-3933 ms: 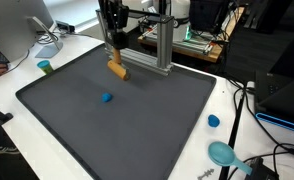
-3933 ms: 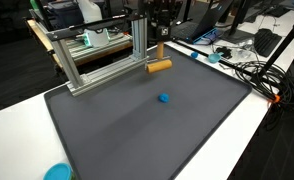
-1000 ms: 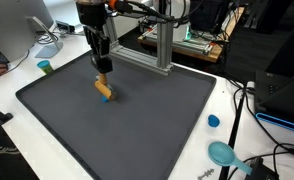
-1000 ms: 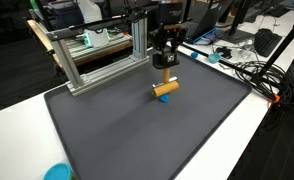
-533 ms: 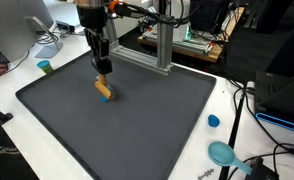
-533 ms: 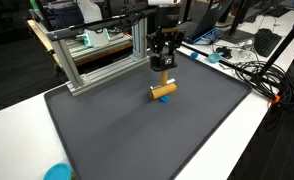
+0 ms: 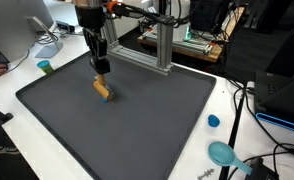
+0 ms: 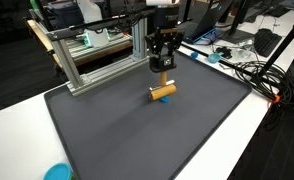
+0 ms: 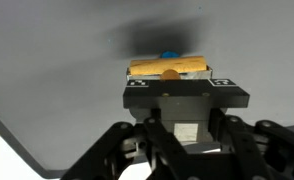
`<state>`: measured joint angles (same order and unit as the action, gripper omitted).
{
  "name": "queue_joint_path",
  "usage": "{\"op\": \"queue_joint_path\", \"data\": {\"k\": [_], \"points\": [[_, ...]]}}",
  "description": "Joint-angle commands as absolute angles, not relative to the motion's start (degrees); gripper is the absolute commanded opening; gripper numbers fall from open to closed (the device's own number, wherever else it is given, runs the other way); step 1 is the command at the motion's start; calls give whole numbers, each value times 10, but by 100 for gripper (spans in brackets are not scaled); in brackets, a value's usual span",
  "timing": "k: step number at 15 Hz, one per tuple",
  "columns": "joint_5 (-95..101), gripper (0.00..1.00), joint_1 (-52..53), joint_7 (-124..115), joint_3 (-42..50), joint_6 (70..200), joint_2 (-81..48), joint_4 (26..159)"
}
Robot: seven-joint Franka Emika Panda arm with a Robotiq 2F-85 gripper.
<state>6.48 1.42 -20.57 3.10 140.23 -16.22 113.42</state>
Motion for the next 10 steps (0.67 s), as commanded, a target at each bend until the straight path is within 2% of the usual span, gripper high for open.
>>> {"op": "queue_joint_path", "data": {"k": [1, 10], "points": [[62, 21, 19, -216, 39, 1422, -174, 1127], [55, 21, 19, -218, 40, 1393, -182, 1128]]}}
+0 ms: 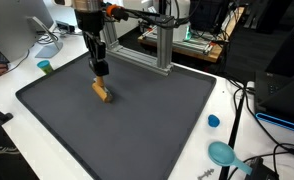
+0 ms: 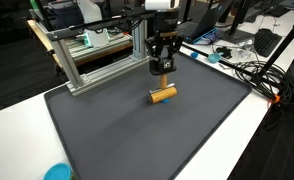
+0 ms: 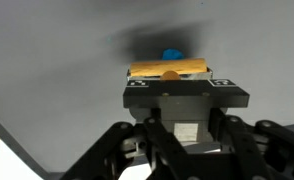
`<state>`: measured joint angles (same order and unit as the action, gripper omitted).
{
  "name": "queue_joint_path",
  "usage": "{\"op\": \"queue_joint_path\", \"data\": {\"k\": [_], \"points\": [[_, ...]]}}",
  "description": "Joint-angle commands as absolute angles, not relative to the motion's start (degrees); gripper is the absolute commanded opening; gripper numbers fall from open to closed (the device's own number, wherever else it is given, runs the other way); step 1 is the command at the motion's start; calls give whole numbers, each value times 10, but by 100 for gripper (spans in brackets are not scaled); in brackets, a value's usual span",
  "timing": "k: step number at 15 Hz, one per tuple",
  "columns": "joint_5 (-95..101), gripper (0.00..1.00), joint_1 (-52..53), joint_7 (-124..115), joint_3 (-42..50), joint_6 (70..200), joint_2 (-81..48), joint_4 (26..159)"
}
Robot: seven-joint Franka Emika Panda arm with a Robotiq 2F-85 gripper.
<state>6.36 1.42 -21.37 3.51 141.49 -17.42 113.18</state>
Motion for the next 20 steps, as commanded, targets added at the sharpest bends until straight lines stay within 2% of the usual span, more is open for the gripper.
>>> {"op": "queue_joint_path", "data": {"k": [1, 11, 12, 15, 16, 20], "points": [[53, 21, 19, -216, 39, 1390, -183, 1128], [40, 21, 20, -217, 35, 1383, -206, 1112], [53, 46, 21, -213, 40, 1399, -184, 1122], [52, 46, 21, -213, 40, 1397, -186, 1120], [51, 21, 21, -213, 40, 1397, -186, 1120], [61, 21, 27, -222, 41, 1387, -209, 1108]]}}
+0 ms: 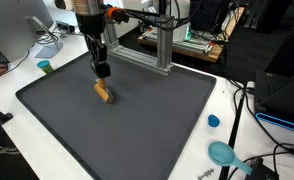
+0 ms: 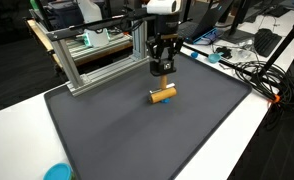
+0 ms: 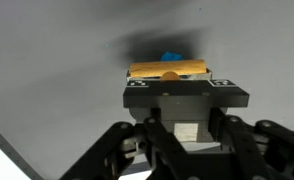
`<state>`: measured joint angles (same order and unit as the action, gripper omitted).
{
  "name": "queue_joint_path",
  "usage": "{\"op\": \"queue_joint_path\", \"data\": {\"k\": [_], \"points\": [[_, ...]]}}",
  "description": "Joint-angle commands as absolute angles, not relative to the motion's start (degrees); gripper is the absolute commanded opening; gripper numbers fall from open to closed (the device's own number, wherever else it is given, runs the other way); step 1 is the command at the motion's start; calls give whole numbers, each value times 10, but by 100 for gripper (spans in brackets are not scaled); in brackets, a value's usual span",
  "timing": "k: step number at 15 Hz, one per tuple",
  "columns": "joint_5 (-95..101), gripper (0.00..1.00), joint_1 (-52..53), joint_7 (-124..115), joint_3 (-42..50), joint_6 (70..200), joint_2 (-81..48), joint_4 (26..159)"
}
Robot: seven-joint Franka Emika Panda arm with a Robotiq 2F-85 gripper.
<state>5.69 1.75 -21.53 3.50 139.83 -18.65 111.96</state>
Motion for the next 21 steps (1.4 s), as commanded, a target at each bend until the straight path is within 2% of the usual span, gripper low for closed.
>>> {"op": "queue_joint_path", "data": {"k": [1, 21], "points": [[60, 21, 27, -223, 42, 1387, -212, 1107], [84, 21, 42, -233, 45, 1333, -248, 1099]]}}
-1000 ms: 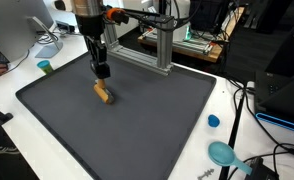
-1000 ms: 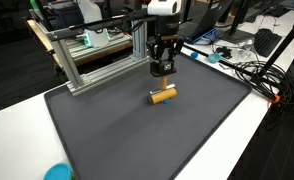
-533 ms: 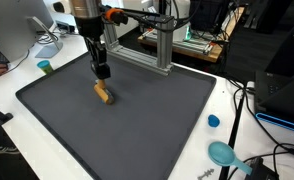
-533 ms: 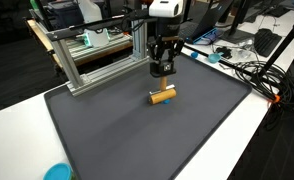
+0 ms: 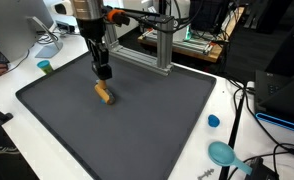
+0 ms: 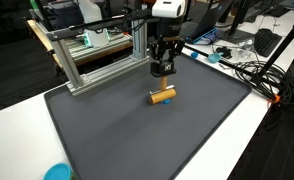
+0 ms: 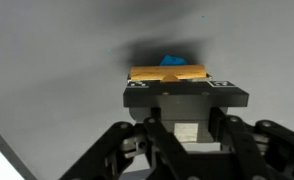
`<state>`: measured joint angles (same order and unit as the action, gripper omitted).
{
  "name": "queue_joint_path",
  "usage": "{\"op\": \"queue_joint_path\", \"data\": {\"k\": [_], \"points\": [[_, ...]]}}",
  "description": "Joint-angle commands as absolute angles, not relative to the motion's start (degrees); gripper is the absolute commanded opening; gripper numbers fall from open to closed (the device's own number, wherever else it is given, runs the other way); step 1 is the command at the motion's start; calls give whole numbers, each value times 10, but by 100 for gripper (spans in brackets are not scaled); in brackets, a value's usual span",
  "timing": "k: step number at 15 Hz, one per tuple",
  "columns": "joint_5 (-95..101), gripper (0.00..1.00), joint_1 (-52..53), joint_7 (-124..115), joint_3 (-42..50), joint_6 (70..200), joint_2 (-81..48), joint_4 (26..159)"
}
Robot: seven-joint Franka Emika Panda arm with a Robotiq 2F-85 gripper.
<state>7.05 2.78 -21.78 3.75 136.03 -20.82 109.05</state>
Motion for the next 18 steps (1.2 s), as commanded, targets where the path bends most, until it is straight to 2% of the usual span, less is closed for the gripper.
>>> {"op": "queue_joint_path", "data": {"k": [1, 18], "points": [[85, 21, 43, -232, 44, 1334, -249, 1099], [35, 21, 17, -189, 35, 1272, -295, 1036]]}}
